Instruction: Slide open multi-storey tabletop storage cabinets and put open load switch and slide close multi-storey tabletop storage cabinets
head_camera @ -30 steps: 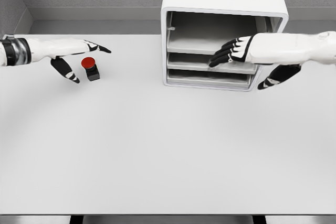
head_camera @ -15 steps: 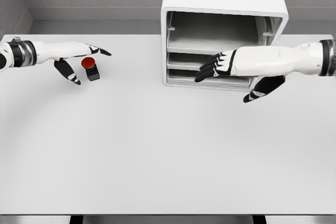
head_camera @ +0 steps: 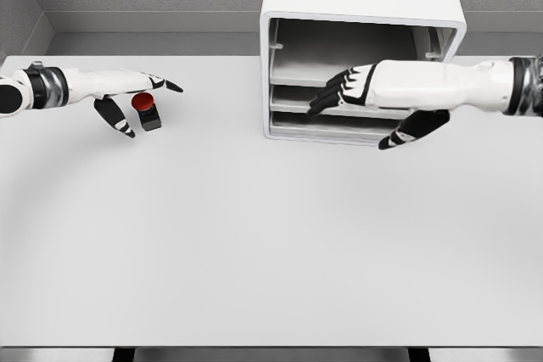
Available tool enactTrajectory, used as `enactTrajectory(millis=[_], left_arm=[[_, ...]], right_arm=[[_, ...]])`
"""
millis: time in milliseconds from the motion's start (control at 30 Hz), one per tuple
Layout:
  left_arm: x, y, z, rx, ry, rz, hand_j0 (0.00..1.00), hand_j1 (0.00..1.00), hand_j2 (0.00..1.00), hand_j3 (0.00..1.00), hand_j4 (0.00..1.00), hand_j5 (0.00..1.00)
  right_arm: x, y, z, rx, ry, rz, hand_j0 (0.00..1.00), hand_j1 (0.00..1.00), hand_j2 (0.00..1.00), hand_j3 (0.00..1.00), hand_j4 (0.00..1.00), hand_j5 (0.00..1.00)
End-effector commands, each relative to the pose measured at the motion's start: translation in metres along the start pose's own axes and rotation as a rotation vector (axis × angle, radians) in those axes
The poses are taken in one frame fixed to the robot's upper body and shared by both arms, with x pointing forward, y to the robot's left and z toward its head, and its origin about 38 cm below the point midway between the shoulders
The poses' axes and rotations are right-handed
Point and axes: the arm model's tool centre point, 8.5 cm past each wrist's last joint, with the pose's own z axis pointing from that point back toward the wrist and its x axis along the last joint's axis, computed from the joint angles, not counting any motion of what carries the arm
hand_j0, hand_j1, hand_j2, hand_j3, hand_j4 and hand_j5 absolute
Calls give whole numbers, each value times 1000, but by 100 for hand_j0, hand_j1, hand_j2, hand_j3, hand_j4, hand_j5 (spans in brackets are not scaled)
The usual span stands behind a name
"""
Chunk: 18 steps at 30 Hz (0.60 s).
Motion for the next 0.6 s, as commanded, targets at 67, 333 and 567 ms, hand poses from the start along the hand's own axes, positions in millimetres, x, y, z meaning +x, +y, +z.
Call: enactTrajectory(millis=[67,333,567], left_arm=[[-1,0,0,4,4,8,78,78,78,78,78,78],[-3,4,2,6,14,-5,77,77,77,77,77,77],[-2,4,1,4,11,-6,70,70,70,70,70,70]], right_arm=[[-7,2,-19,-31,-22,-23,94,94,94,94,94,94],[-32,-3,-15,-77,40,-46,94,94,94,94,94,94],[-31,8,-17,-69,32,-65,94,94,94,94,94,94]])
